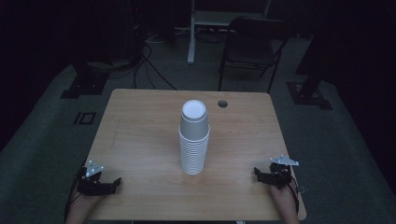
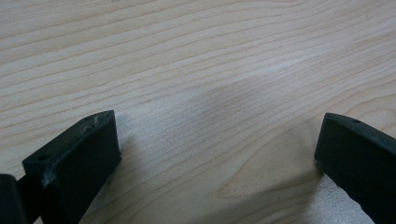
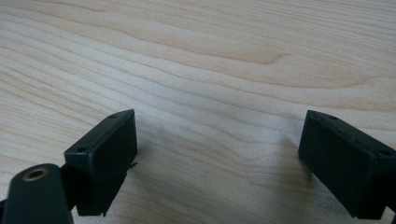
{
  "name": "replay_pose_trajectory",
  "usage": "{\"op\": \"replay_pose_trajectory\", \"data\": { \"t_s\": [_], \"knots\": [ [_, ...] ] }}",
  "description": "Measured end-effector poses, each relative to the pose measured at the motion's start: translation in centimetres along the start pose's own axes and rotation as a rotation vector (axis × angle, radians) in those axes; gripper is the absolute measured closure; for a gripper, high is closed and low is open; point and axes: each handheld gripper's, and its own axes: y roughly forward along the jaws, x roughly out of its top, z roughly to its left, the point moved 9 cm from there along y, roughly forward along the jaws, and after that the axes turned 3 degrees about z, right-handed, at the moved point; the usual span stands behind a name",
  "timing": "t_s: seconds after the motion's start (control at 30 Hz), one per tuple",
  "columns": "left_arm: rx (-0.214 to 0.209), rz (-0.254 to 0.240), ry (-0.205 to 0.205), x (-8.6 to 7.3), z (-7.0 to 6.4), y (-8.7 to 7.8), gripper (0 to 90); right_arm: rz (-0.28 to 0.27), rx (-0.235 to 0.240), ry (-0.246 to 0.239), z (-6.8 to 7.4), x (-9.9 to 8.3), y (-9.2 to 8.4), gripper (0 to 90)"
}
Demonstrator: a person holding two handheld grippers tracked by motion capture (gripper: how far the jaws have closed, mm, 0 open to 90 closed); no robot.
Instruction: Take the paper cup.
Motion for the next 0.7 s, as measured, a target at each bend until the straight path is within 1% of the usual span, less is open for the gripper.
{"op": "replay_pose_trajectory", "data": {
  "t_s": [0.13, 0.23, 0.27, 0.3, 0.33, 0.37, 0.47, 0.5, 0.67, 0.7],
  "knots": [
    [-0.008, 0.000, 0.009, -0.1, -0.1, -0.1, 0.2, 0.001, -0.001, 0.000, 0.0, 0.0, 0.0, 11.0],
    [-0.017, 0.003, 0.019, -0.1, -0.1, -0.1, 0.2, 0.001, -0.001, 0.000, 0.0, 0.0, 0.0, 11.1],
    [-0.024, 0.005, 0.030, -0.1, -0.2, -0.1, 0.2, 0.001, -0.001, 0.000, 0.0, 0.0, 0.0, 11.0],
    [-0.024, 0.005, 0.030, -0.1, -0.2, -0.1, 0.2, 0.001, -0.001, 0.000, 0.0, 0.0, 0.0, 11.0],
    [-0.033, 0.007, 0.044, 0.0, -0.3, -0.1, 0.2, 0.001, -0.001, 0.000, 0.0, 0.0, 0.0, 11.0],
    [-0.036, 0.009, 0.048, 0.0, -0.4, -0.1, 0.2, 0.001, 0.000, 0.000, 0.0, 0.0, 0.0, 11.1],
    [-0.046, 0.003, 0.052, 0.2, -0.7, -0.1, 0.2, 0.001, 0.000, 0.001, 0.0, 0.0, 0.0, 11.0],
    [-0.060, 0.001, 0.053, 0.3, -0.8, -0.2, 0.3, 0.001, 0.000, 0.001, 0.0, 0.0, 0.0, 11.0],
    [-0.081, -0.003, 0.076, 0.8, -1.5, -0.2, 0.3, 0.001, 0.000, 0.000, 0.0, 0.0, 0.0, 11.0],
    [-0.093, -0.003, 0.079, 0.9, -1.6, -0.2, 0.4, 0.001, -0.001, 0.000, 0.0, 0.0, 0.0, 11.0]
  ]
}}
